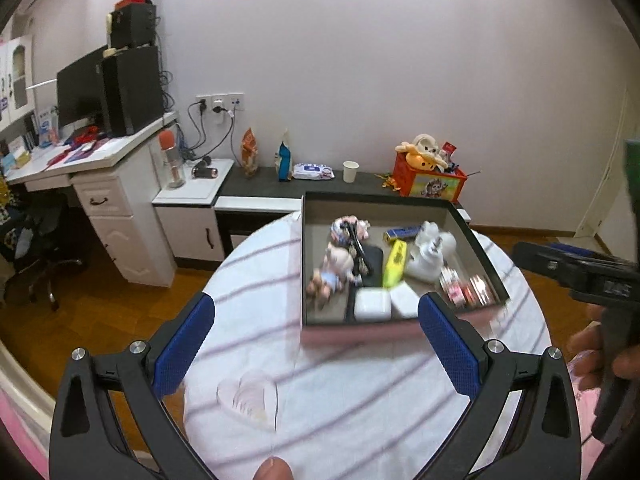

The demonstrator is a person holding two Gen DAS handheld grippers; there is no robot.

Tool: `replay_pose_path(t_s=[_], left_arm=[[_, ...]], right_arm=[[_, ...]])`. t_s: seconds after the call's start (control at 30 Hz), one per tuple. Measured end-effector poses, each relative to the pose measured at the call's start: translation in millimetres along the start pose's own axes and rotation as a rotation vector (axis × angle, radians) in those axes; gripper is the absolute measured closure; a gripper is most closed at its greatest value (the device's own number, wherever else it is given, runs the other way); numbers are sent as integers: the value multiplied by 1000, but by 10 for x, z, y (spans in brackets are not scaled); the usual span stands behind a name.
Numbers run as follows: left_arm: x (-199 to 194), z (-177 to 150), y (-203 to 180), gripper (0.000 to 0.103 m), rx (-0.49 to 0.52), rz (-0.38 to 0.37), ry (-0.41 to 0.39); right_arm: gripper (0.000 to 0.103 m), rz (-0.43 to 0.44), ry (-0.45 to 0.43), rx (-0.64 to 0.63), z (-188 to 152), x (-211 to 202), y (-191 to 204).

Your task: Organize rigid objects

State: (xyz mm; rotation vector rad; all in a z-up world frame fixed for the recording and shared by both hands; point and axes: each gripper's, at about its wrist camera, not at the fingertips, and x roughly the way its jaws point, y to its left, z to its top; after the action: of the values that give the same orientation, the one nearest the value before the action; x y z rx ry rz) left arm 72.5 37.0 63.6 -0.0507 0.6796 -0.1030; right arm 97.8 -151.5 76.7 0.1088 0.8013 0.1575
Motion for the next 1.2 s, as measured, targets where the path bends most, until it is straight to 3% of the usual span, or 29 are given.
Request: replay_pose_path(t_s=[0.33, 0.67, 0.83, 1.2], left_arm=[[-794, -646, -216, 0, -10, 51, -67], [-1427, -1136, -460, 0, 17, 47, -130], [-1637, -1252, -563, 0, 43, 90, -164], [-1754, -1308, -536, 0, 25, 80, -166]], right_arm=[[0, -112, -144, -66, -871, -1018, 258], [0, -143, -208, -39, -1489, -1572, 316], [0, -129, -228, -25, -1662, -1692, 331], [0, -112, -233, -34, -1725, -1773, 396]])
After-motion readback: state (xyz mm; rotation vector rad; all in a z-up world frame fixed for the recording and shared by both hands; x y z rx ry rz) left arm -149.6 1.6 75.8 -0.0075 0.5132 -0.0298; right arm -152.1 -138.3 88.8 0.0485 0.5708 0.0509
